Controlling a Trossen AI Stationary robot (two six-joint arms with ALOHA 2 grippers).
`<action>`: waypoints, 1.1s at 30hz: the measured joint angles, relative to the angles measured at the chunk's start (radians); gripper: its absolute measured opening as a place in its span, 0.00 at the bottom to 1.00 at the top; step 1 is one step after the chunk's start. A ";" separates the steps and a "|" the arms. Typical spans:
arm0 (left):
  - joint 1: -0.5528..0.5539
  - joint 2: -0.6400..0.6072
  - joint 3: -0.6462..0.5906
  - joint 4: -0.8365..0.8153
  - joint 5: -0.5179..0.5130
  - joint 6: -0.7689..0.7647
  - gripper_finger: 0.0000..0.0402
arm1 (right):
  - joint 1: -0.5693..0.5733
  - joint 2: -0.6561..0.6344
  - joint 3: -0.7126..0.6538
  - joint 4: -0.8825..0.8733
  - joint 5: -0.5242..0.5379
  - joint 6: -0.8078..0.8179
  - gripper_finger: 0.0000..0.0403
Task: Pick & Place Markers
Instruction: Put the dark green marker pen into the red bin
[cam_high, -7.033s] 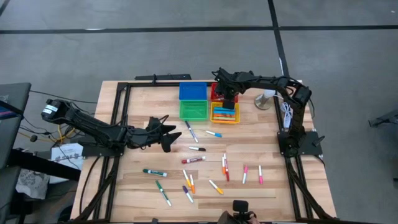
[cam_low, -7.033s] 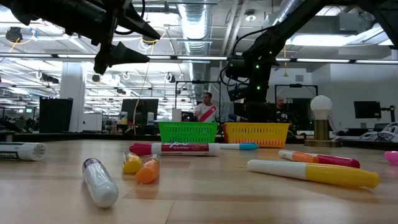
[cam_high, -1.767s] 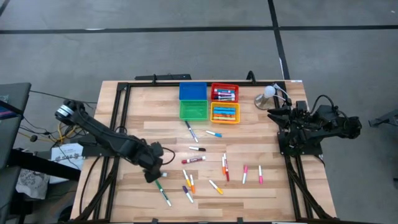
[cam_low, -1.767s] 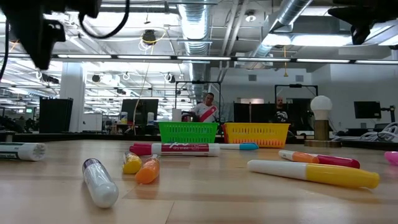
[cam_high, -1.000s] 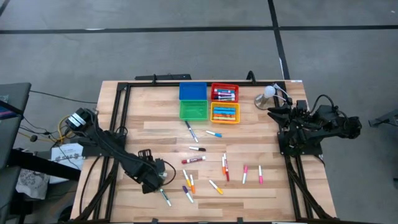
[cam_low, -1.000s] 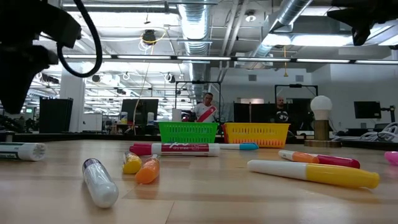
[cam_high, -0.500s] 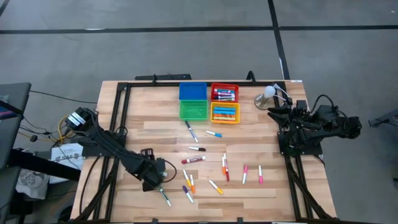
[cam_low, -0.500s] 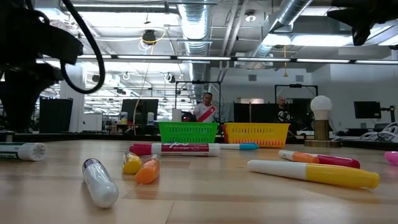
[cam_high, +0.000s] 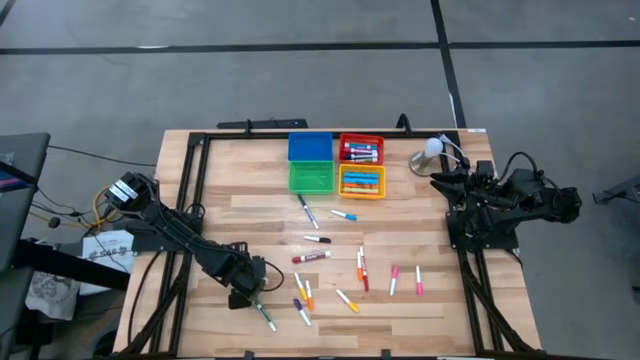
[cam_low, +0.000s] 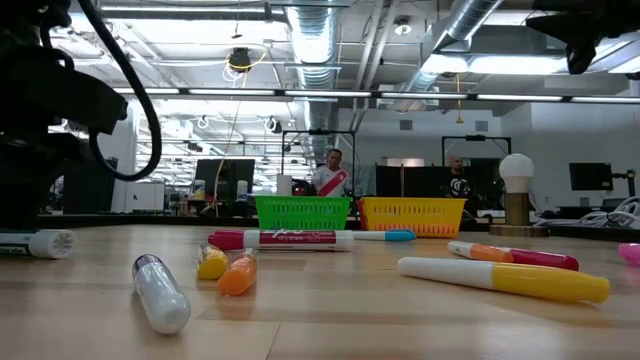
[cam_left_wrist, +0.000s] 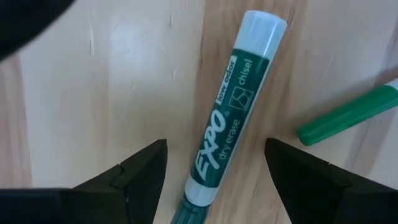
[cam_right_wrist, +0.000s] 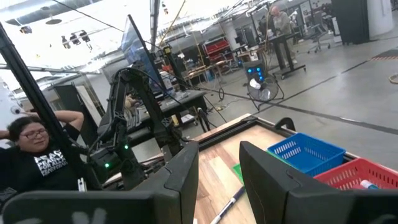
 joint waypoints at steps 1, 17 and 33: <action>0.000 -0.002 -0.006 0.005 0.000 -0.001 0.67 | 0.000 0.000 0.000 0.000 0.000 0.000 0.27; 0.015 -0.004 -0.034 0.056 -0.006 0.003 0.67 | 0.000 0.000 0.000 0.000 0.000 0.001 0.27; 0.015 -0.002 -0.035 0.065 -0.014 0.002 0.67 | 0.000 0.000 0.000 0.000 0.000 0.001 0.27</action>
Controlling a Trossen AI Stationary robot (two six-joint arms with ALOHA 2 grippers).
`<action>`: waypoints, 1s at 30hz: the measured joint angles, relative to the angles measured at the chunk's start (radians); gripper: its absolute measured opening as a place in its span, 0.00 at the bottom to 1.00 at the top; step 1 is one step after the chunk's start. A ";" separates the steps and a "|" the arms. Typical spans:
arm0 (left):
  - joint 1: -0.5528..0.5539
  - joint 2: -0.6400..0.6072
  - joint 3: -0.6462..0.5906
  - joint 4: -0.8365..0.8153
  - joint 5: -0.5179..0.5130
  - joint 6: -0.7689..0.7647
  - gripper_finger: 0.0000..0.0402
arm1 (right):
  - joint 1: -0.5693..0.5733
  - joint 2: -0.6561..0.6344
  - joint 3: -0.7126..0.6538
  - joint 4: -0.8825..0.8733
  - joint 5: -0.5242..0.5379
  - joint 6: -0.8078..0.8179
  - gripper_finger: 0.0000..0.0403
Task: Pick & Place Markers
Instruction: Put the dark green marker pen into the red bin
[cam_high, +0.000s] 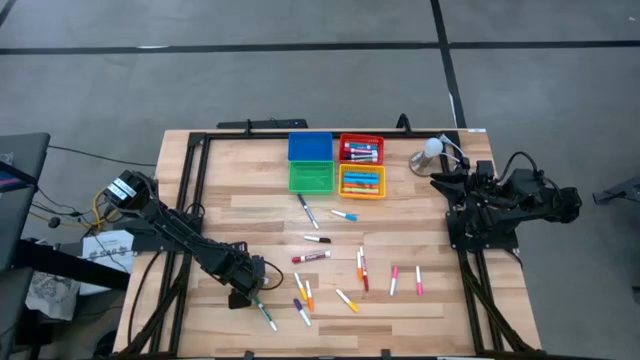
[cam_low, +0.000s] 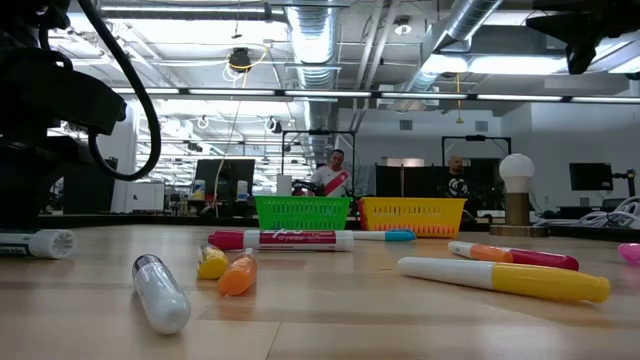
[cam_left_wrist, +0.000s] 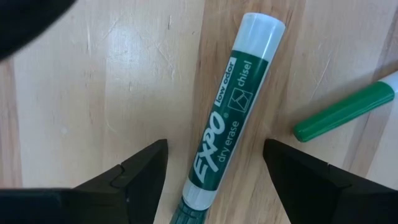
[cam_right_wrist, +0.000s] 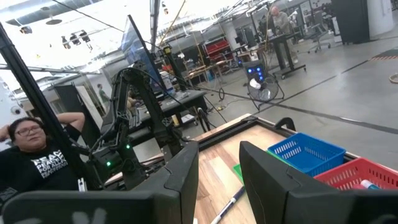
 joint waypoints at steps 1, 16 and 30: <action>0.000 0.000 0.000 0.000 0.000 0.000 0.66 | 0.000 0.000 0.000 0.000 0.000 0.000 0.27; 0.019 0.002 0.002 0.013 -0.005 -0.006 0.34 | 0.000 0.000 0.000 0.000 -0.002 0.000 0.27; 0.040 0.002 0.002 -0.001 -0.014 -0.059 0.16 | 0.000 0.000 0.000 0.000 -0.002 0.000 0.27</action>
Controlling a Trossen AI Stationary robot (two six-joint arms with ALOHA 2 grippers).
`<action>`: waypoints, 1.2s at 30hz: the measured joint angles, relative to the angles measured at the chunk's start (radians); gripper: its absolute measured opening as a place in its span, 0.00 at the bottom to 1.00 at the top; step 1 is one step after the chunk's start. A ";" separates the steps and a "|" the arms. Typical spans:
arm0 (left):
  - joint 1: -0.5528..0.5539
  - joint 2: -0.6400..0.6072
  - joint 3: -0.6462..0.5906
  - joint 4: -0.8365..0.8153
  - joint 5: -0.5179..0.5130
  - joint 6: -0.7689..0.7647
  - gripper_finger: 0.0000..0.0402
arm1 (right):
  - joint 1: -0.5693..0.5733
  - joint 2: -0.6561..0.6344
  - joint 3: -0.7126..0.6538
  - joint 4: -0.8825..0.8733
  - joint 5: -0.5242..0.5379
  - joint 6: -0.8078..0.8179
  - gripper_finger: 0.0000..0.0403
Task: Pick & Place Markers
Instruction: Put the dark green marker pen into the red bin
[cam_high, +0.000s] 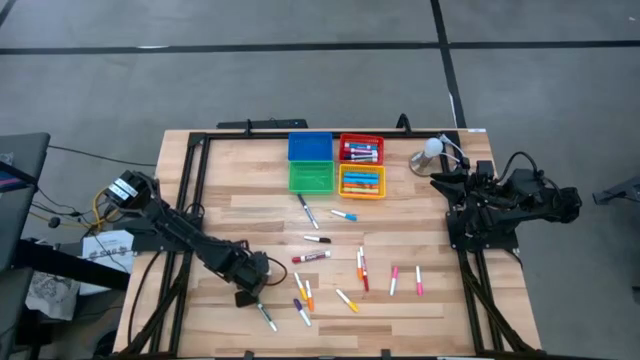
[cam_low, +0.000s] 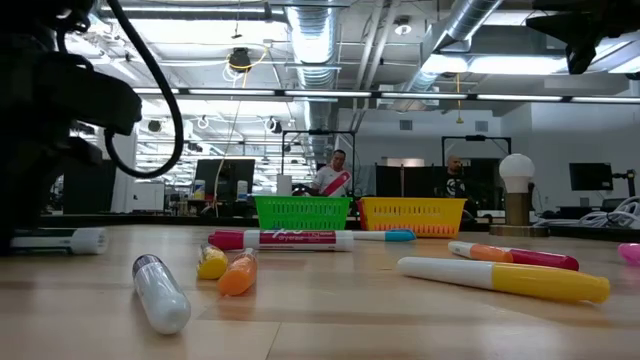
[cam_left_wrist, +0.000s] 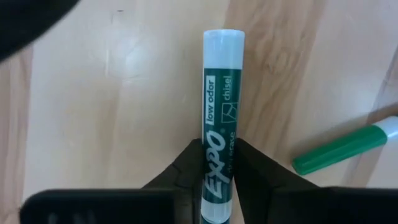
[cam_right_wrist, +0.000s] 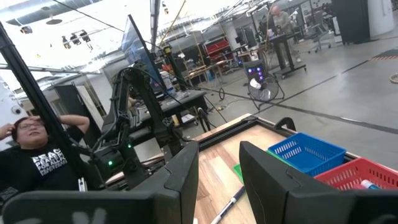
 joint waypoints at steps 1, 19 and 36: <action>0.006 0.000 0.000 -0.001 0.005 -0.004 0.17 | 0.000 0.000 0.000 0.000 0.000 0.000 0.27; 0.219 -0.263 -0.005 0.002 0.031 -0.084 0.16 | 0.000 0.000 0.000 0.000 -0.001 0.000 0.27; 0.437 -0.433 -0.002 0.633 -0.064 -0.002 0.16 | 0.000 0.021 0.000 0.000 -0.028 0.129 0.27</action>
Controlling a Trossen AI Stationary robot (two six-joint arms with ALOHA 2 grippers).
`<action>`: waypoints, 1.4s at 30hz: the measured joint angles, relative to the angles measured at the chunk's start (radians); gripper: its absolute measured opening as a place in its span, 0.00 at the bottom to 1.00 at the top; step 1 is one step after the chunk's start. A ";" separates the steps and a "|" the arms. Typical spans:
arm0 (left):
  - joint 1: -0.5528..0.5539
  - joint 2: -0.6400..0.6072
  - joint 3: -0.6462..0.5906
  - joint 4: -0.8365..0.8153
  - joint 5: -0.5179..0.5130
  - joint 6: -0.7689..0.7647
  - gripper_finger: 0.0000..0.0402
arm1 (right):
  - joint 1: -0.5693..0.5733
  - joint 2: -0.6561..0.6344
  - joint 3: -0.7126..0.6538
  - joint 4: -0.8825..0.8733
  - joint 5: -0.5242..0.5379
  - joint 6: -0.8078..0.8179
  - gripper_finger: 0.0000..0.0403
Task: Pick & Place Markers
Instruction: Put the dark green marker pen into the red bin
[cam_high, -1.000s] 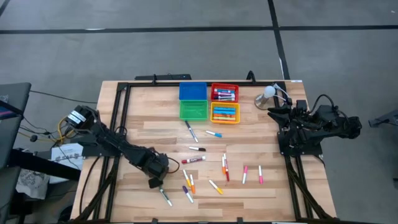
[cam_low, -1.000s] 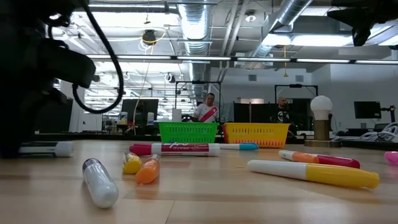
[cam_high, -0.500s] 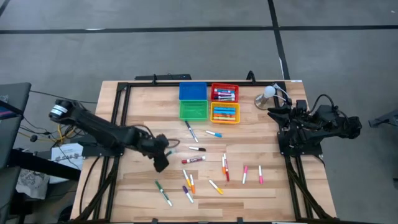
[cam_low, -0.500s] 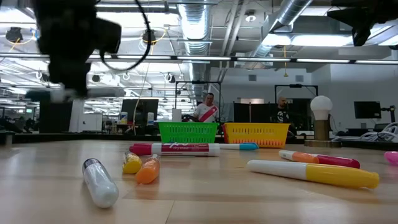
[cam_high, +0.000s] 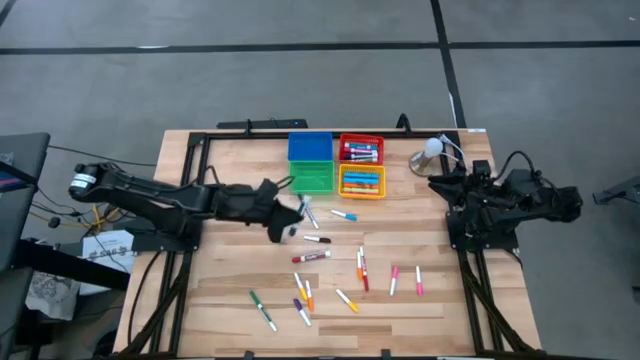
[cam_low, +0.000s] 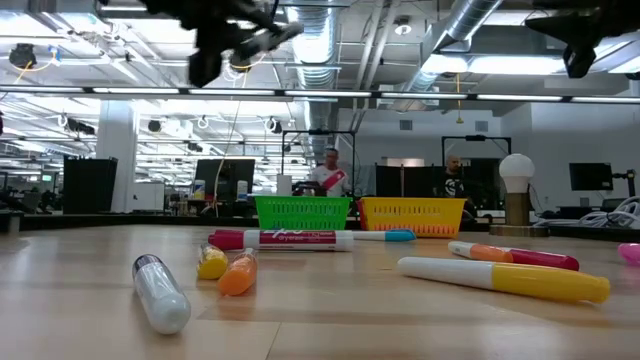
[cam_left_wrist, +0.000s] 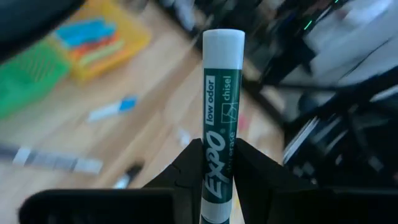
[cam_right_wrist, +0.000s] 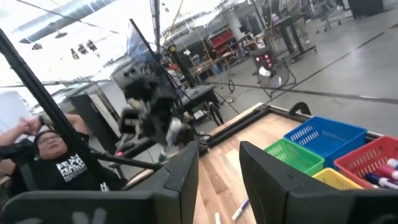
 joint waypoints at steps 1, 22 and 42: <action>0.008 0.009 0.000 0.052 0.000 0.014 0.16 | 0.000 0.013 0.000 0.002 0.000 0.000 0.27; 0.054 0.264 0.001 0.612 0.002 0.067 0.16 | 0.000 0.627 0.000 0.676 -0.158 -0.008 0.60; 0.054 0.257 0.001 0.648 -0.019 0.058 0.16 | -0.137 1.187 0.126 1.118 -0.400 0.179 0.62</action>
